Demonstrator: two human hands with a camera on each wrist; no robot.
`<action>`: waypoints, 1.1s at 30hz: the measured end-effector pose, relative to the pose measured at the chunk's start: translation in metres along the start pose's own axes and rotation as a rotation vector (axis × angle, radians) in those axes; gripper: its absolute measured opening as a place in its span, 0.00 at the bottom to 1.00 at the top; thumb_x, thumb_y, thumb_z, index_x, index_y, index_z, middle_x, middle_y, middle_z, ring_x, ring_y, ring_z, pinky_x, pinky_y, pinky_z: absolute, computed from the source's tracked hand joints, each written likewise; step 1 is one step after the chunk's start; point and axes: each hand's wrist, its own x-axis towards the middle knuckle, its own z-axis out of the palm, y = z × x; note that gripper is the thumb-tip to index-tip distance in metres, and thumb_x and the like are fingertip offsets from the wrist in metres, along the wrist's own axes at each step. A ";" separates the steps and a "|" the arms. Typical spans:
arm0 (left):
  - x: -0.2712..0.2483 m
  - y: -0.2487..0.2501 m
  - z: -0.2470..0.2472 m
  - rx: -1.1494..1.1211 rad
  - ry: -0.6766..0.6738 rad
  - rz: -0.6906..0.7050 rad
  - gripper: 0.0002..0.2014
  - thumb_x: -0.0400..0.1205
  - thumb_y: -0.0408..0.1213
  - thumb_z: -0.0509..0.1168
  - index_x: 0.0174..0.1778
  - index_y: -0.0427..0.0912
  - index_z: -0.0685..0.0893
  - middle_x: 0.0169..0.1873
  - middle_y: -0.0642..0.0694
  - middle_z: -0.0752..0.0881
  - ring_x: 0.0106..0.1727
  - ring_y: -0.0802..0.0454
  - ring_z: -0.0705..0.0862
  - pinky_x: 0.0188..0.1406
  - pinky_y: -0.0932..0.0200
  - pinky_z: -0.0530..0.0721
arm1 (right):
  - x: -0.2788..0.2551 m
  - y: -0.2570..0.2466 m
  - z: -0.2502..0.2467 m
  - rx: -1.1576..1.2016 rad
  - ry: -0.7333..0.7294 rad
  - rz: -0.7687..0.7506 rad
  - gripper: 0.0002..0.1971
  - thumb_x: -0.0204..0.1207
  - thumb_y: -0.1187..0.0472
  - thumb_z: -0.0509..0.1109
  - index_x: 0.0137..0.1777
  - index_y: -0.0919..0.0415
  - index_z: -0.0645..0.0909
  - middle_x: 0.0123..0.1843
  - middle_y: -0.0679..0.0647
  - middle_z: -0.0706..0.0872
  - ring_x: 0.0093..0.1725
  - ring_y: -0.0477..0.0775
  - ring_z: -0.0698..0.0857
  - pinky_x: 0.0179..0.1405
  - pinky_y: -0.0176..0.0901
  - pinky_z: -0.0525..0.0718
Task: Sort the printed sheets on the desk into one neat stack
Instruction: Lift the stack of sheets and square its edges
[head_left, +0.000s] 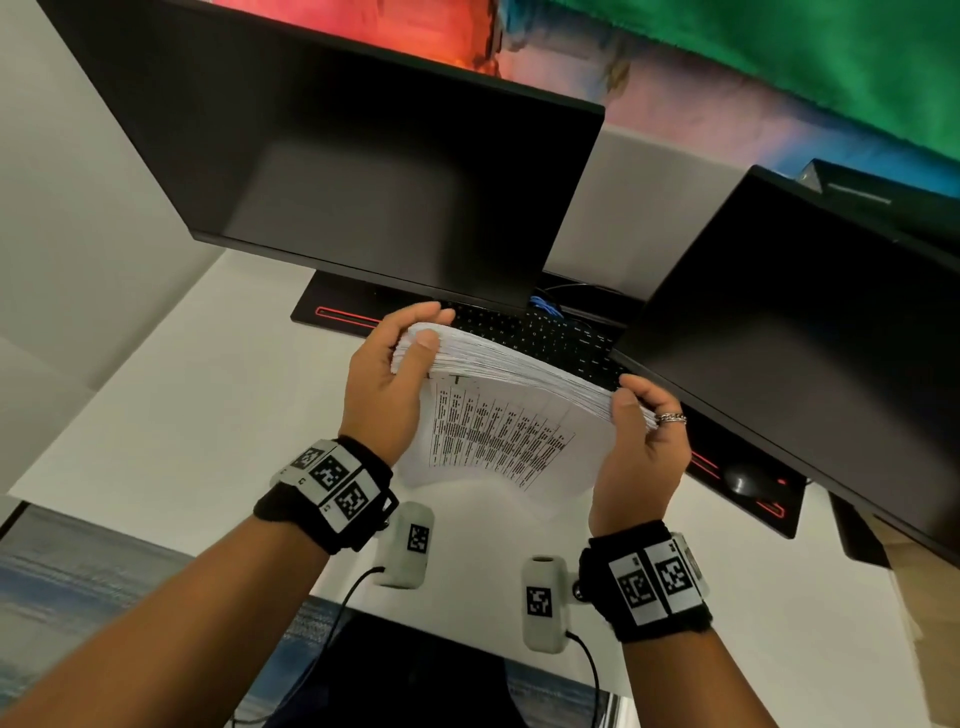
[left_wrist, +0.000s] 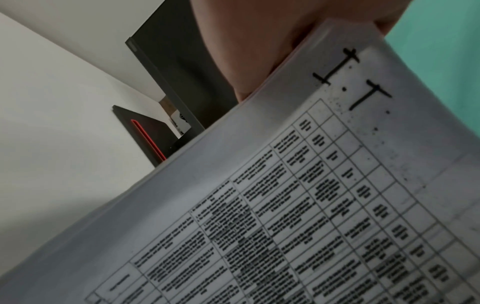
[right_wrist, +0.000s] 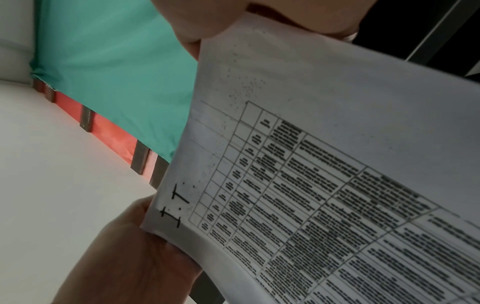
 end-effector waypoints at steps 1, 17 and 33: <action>0.001 0.001 -0.001 -0.026 0.013 -0.017 0.14 0.88 0.36 0.59 0.68 0.40 0.82 0.61 0.49 0.89 0.63 0.51 0.87 0.63 0.54 0.86 | 0.000 0.002 -0.001 0.001 0.009 0.002 0.06 0.79 0.62 0.70 0.49 0.49 0.85 0.37 0.40 0.87 0.33 0.40 0.82 0.35 0.34 0.82; 0.003 -0.011 -0.020 -0.082 -0.305 -0.051 0.53 0.66 0.67 0.76 0.81 0.46 0.62 0.62 0.47 0.84 0.60 0.52 0.87 0.58 0.55 0.88 | 0.003 0.008 -0.015 0.097 -0.263 0.100 0.45 0.47 0.39 0.89 0.66 0.47 0.76 0.58 0.57 0.87 0.58 0.60 0.88 0.52 0.52 0.90; -0.010 -0.014 0.000 -0.022 -0.083 0.018 0.20 0.80 0.53 0.65 0.64 0.47 0.79 0.52 0.56 0.86 0.54 0.57 0.87 0.47 0.64 0.87 | 0.000 0.007 -0.014 0.136 -0.223 0.134 0.24 0.69 0.60 0.81 0.63 0.49 0.79 0.56 0.58 0.89 0.59 0.65 0.89 0.53 0.52 0.90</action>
